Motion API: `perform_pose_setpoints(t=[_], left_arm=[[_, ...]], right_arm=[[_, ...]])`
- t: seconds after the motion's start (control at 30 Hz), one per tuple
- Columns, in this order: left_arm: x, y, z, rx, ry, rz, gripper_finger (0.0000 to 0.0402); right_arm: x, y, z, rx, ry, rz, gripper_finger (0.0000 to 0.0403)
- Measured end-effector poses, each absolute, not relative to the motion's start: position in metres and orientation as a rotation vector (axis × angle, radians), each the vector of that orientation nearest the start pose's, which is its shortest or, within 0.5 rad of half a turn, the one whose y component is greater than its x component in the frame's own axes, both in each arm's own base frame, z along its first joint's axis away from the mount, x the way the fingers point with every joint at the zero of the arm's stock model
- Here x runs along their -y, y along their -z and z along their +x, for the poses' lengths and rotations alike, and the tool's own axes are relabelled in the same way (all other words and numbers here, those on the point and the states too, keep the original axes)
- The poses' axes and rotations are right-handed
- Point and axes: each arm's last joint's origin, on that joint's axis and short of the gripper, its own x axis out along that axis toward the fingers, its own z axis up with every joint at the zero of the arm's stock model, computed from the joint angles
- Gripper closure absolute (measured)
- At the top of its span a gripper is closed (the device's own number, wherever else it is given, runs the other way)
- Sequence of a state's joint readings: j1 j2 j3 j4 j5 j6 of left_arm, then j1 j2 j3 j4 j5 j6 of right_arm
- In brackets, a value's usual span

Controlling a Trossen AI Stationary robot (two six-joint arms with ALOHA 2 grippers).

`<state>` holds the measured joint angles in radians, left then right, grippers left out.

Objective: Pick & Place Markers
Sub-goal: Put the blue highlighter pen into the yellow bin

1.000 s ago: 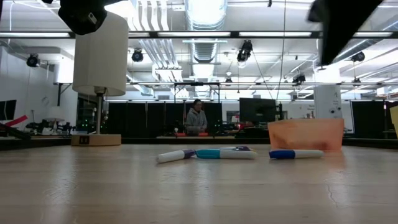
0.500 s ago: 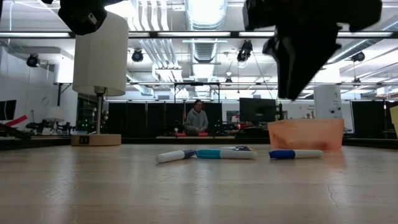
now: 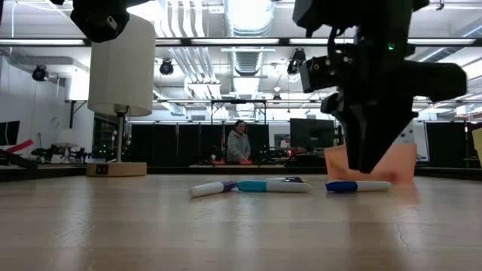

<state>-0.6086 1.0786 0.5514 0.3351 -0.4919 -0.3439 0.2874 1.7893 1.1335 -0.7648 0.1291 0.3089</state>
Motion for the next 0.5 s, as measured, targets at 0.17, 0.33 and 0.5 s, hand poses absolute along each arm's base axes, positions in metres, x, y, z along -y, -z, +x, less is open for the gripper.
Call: perform_pose_setpoints(t=[0.17,0.33,0.5], left_arm=[[0.120,-0.247,0.195,-0.182,0.087,-0.242,0.0227],[0.120,-0.247,0.195,-0.182,0.087,-0.242,0.0227],[0.120,-0.247,0.195,-0.182,0.088,-0.242,0.0227]], right_arm=[[-0.088,-0.151,0.308,-1.358,0.040,-0.019,0.0295],[-0.085,-0.142,0.303,-1.358,0.044,-0.017,0.0304],[-0.084,-0.135,0.301,-1.329,0.039,-0.011,0.0317]])
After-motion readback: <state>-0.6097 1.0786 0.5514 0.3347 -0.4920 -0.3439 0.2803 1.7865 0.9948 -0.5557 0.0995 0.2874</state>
